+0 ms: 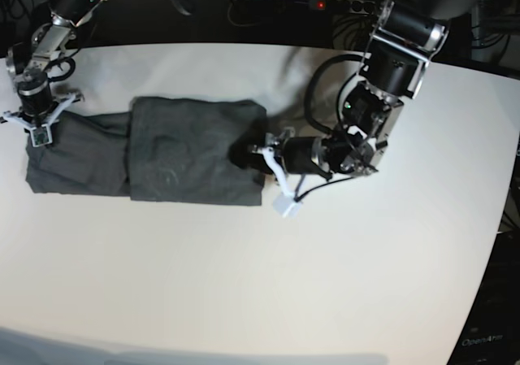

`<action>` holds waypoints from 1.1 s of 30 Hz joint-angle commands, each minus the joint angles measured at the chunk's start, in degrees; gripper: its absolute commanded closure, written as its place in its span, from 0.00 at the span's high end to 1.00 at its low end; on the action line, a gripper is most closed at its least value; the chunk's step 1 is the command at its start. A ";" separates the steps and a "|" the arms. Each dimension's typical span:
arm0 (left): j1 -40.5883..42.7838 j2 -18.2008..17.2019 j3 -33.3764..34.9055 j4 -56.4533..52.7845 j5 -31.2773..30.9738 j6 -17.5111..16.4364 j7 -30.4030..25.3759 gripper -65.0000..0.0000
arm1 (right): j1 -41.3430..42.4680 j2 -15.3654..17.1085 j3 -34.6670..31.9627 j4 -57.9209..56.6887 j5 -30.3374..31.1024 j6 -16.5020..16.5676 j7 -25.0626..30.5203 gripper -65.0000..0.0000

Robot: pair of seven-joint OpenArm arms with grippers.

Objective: Fold the T-shirt properly
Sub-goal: 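Hold the folded end with the left gripper while raising the right arm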

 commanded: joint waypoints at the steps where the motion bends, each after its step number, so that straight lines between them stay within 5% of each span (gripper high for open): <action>1: -0.83 0.02 -0.16 0.73 -0.49 0.07 -0.29 0.03 | -1.02 0.09 0.19 0.30 -4.00 3.12 -5.60 0.01; 33: 2.77 -0.77 0.19 0.73 -0.49 -0.01 -0.11 0.03 | 0.83 -0.97 -2.97 18.23 -3.82 3.12 -1.03 0.00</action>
